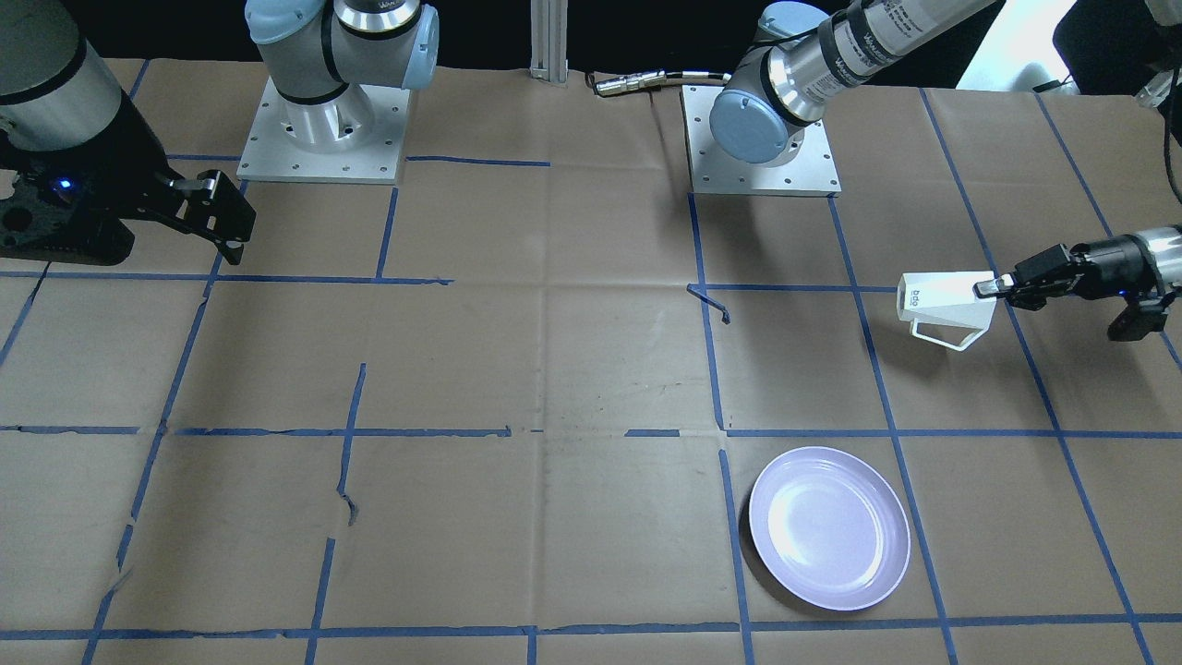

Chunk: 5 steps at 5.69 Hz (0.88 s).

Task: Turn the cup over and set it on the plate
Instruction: 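Lift the mug with the left gripper and rotate it upright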

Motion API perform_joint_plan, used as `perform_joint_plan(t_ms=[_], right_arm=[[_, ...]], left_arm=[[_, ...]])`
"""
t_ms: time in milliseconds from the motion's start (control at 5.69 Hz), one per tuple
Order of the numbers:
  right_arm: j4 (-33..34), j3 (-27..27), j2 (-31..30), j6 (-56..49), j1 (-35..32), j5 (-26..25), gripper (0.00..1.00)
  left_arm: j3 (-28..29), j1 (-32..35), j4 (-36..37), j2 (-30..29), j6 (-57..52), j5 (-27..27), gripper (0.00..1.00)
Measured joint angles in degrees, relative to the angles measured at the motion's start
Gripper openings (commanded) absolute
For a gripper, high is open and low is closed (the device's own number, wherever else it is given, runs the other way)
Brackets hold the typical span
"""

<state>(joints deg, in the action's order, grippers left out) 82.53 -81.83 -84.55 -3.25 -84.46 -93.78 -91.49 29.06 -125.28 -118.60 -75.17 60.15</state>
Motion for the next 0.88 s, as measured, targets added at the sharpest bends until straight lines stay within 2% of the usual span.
perform_joint_plan(t_ms=[351,527,703,878], right_arm=[[0.0,0.0,0.0,0.0,0.0,0.0,1.0],[0.0,0.0,0.0,0.0,0.0,0.0,1.0],[0.0,0.0,0.0,0.0,0.0,0.0,1.0],[0.0,0.0,0.0,0.0,0.0,0.0,1.0]], left_arm=[[0.1,4.5,2.5,11.7,11.2,0.0,0.0],[0.2,10.0,9.0,16.0,18.2,0.0,0.0],[0.3,15.9,17.9,18.1,24.7,0.2,0.0],[0.3,21.9,26.9,18.6,29.5,2.7,0.0]])
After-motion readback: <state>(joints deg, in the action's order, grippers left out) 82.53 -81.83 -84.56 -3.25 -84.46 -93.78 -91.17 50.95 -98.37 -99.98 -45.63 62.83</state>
